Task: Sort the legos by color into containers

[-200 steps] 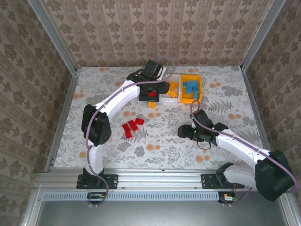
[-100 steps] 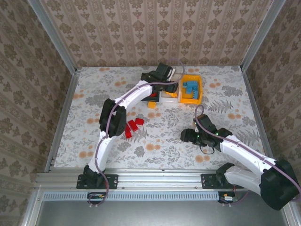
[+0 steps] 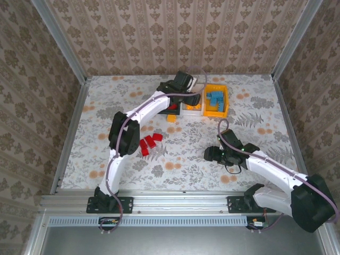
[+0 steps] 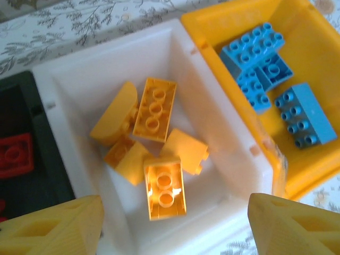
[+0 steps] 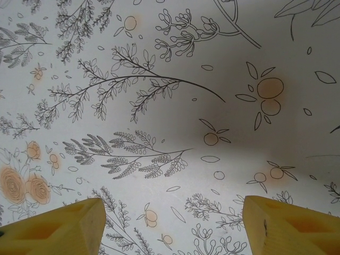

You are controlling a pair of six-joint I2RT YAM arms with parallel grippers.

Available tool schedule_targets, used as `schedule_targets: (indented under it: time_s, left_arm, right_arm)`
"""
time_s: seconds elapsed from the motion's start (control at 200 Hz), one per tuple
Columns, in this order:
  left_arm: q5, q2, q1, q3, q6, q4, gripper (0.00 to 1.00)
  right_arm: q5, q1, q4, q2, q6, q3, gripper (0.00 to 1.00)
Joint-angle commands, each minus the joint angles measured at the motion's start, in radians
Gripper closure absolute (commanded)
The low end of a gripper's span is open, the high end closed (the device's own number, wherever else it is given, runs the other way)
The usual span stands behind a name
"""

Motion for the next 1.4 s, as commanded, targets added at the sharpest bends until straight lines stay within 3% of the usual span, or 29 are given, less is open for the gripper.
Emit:
schedule_targets:
  time_s: [0.0, 0.29, 0.555, 0.765, 1.395]
  left_arm:
    - [-0.004, -0.156, 0.014, -0.080, 0.025, 0.008, 0.27]
    - [-0.006, -0.367, 0.018, -0.426, 0.002, 0.017, 0.26]
    - [-0.042, -0.436, 0.019, -0.686, -0.036, 0.068, 0.21]
    - [-0.058, -0.345, 0.019, -0.722, -0.087, 0.120, 0.20]
    - [-0.035, -0.138, 0.084, -0.569, -0.088, 0.142, 0.20]
  right_arm:
    - [-0.004, 0.011, 0.023, 0.029, 0.011, 0.043, 0.30]
    - [-0.006, 0.039, 0.035, 0.075, 0.006, 0.078, 0.30]
    - [-0.006, 0.066, 0.053, 0.103, 0.020, 0.080, 0.29]
    - [0.002, 0.099, 0.045, 0.121, 0.029, 0.100, 0.29]
    - [0.014, 0.107, 0.026, 0.143, 0.044, 0.108, 0.29]
